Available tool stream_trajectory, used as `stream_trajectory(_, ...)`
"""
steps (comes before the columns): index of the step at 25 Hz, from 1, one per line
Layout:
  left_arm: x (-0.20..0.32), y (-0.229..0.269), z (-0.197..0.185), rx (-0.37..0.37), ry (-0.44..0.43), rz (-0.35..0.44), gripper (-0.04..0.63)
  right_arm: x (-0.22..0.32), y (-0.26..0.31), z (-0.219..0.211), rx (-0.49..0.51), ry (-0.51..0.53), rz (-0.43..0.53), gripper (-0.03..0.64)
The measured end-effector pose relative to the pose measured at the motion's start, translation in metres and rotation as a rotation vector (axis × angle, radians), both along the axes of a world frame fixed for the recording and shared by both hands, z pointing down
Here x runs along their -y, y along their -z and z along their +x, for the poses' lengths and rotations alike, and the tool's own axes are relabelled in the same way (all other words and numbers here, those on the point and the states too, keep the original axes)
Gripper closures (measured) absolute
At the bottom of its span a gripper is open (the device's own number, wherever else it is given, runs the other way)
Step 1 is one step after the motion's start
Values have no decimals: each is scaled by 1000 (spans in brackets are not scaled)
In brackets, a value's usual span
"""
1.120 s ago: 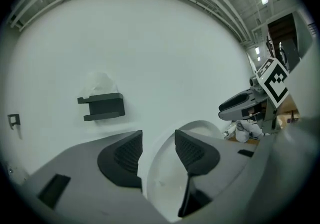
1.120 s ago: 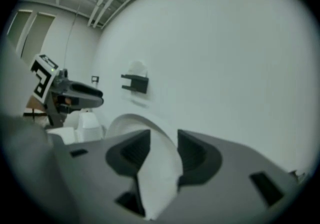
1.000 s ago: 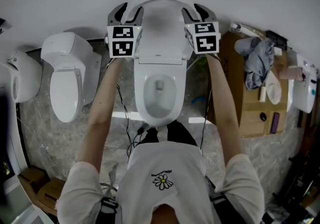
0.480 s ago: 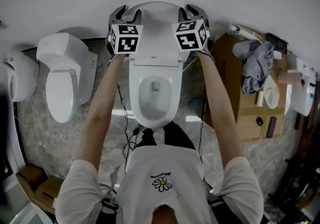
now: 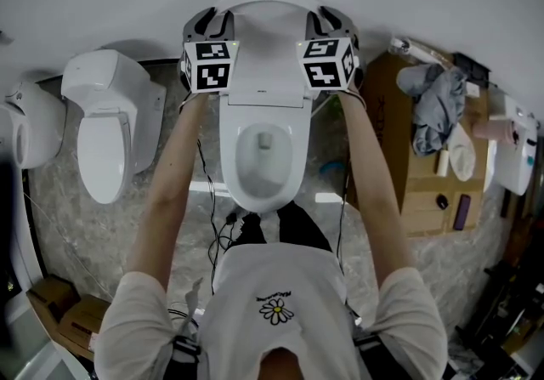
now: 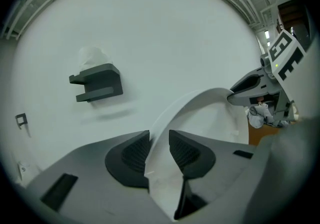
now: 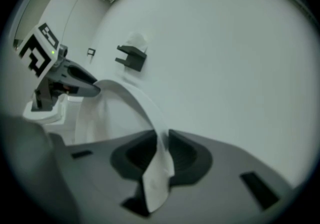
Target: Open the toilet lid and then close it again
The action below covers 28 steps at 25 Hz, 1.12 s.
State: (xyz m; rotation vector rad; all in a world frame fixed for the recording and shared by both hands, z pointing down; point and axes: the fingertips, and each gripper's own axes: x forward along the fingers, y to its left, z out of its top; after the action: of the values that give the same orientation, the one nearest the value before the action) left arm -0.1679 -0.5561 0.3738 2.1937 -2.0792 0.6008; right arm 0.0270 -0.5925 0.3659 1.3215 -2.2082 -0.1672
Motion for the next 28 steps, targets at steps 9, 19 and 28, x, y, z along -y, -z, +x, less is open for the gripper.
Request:
stream_trajectory(9, -46, 3, 6, -21, -42, 1, 488, -47, 5, 10, -26, -34, 43, 531)
stream_trajectory(19, -124, 1, 21, -14, -147, -1, 479, -126, 1, 22, -49, -82, 39, 528)
stream_trajectory(28, -201, -24, 37, 11, -214, -58, 462, -206, -21, 36, -95, -1, 14, 500)
